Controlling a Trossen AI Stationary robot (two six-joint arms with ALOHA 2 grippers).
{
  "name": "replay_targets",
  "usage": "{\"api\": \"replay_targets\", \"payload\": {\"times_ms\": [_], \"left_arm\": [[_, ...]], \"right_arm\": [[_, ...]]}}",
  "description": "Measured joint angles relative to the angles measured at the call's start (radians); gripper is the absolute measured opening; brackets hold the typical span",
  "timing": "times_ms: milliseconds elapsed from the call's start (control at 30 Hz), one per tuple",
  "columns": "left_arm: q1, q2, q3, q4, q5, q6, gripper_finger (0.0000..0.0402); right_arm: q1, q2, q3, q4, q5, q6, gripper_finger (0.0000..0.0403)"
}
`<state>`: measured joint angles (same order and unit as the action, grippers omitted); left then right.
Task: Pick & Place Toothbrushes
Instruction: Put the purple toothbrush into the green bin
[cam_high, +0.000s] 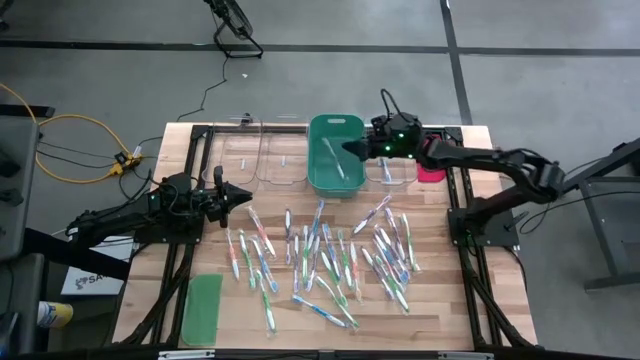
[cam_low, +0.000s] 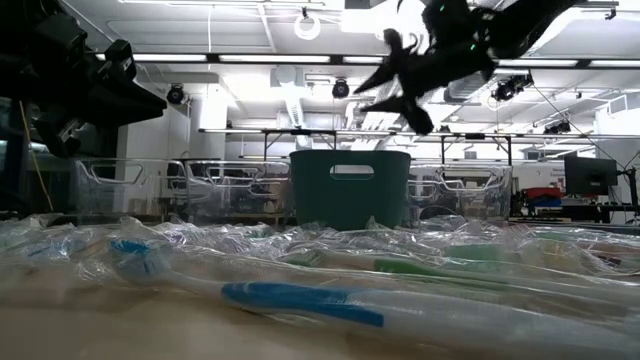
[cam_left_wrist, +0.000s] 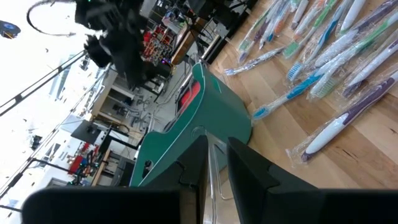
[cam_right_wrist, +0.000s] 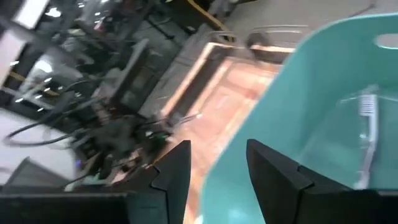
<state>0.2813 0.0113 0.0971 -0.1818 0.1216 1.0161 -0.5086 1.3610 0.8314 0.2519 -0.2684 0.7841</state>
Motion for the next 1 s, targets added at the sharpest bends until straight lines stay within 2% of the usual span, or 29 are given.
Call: {"api": "replay_targets", "payload": {"times_ms": [233, 500, 667, 1000], "left_arm": [[0.000, 0.000, 0.000, 0.000, 0.000, 0.000, 0.0055], [0.000, 0.000, 0.000, 0.000, 0.000, 0.000, 0.0055], [0.000, 0.000, 0.000, 0.000, 0.000, 0.000, 0.0055], [0.000, 0.000, 0.000, 0.000, 0.000, 0.000, 0.0055]], "right_arm": [[0.100, -0.179, 0.000, -0.291, 0.027, 0.002, 0.0144], [0.316, -0.302, 0.000, -0.693, 0.273, 0.137, 0.0144], [0.463, -0.293, 0.000, -0.895, 0.401, 0.316, 0.0144], [0.670, -0.189, 0.000, -1.117, 0.447, 0.641, 0.0144]]}}
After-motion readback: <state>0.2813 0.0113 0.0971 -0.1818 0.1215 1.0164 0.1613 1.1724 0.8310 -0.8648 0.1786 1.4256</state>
